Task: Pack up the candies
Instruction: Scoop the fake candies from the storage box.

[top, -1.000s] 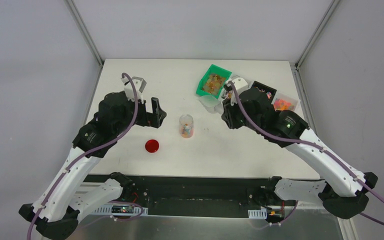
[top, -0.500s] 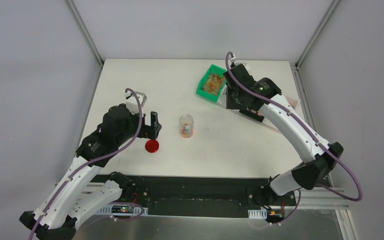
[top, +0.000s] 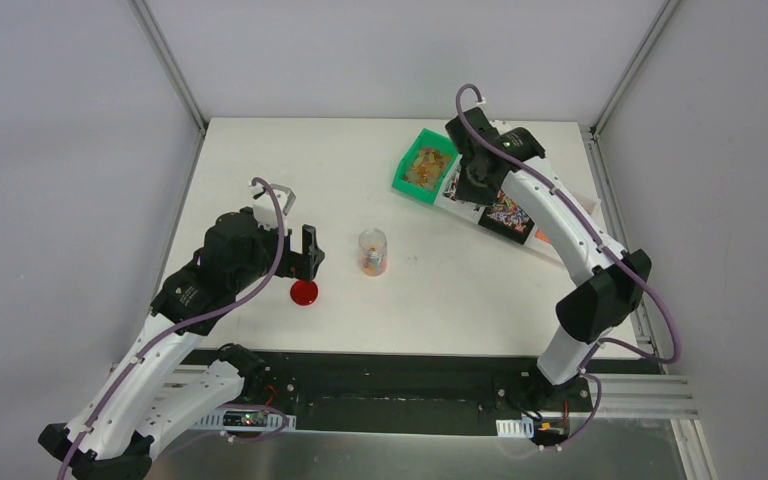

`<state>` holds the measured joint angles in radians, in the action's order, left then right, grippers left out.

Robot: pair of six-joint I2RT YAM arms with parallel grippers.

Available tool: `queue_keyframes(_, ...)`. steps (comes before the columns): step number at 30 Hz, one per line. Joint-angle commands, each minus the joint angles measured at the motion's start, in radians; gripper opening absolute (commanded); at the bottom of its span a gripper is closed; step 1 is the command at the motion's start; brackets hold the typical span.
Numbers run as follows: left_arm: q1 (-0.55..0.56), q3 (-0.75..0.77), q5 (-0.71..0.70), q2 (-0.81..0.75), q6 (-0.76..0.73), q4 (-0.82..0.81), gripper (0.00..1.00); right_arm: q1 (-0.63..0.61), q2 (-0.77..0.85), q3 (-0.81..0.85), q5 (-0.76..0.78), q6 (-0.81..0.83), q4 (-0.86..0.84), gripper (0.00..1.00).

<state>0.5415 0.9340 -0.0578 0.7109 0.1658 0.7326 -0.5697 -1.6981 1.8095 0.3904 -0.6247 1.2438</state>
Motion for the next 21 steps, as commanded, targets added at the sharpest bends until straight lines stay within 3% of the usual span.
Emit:
queue_keyframes(1, -0.006, 0.001, 0.013, -0.025, -0.018, -0.038, 0.99, 0.037, -0.022, 0.073, -0.034, -0.032, 0.011, 0.0)
queue_keyframes(21, -0.006, -0.007, 0.004, -0.027, -0.014, -0.038, 0.99, 0.095, -0.168, 0.124, -0.146, -0.016, -0.052, 0.0)
